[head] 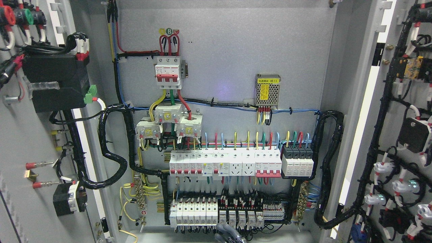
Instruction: Open door with both hands
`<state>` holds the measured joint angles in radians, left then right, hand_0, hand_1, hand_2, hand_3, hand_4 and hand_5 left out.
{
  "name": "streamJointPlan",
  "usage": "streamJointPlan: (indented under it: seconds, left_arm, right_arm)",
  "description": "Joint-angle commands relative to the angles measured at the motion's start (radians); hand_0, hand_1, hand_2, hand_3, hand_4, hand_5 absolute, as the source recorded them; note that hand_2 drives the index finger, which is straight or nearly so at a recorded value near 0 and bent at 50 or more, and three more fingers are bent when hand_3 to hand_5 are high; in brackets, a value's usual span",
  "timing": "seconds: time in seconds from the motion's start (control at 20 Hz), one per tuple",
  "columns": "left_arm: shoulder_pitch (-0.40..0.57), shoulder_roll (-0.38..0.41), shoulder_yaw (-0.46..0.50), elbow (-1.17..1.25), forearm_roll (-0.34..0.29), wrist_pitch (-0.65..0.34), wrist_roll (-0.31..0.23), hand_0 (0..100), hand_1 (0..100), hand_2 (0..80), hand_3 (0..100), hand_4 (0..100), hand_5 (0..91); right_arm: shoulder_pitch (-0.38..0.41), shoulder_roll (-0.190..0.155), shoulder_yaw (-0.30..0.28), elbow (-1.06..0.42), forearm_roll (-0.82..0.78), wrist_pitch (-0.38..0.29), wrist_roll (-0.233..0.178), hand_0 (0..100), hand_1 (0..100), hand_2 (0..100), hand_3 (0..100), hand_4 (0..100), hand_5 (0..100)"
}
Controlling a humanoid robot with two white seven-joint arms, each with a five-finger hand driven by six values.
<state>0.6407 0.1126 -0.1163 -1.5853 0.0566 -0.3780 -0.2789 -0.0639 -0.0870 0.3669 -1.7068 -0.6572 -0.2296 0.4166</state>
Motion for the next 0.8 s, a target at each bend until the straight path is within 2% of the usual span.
streamJointPlan:
  seconds: [0.0, 0.2, 0.45, 0.75]
  left_arm:
    - [0.025, 0.102, -0.063, -0.341, 0.069, -0.068, -0.002, 12, 39, 0.0, 0, 0, 0.0]
    - [0.02, 0.15, -0.082, -0.363, 0.086, -0.143, 0.006, 12, 39, 0.0, 0, 0, 0.0]
    - [0.013, 0.118, -0.066, -0.401, 0.085, -0.173, 0.006, 12, 39, 0.0, 0, 0, 0.0]
    - [-0.025, 0.072, -0.039, -0.416, 0.085, -0.311, 0.006, 12, 39, 0.0, 0, 0, 0.0]
  right_arm:
    - [0.102, -0.091, -0.074, -0.192, 0.011, -0.04, -0.001, 12, 39, 0, 0, 0, 0]
    - [0.137, -0.118, -0.079, -0.229, 0.039, -0.117, 0.001, 12, 39, 0, 0, 0, 0]
    - [0.165, -0.137, -0.111, -0.26, 0.041, -0.218, 0.001, 12, 39, 0, 0, 0, 0]
    - [0.185, -0.175, -0.187, -0.264, 0.042, -0.315, 0.001, 12, 39, 0, 0, 0, 0]
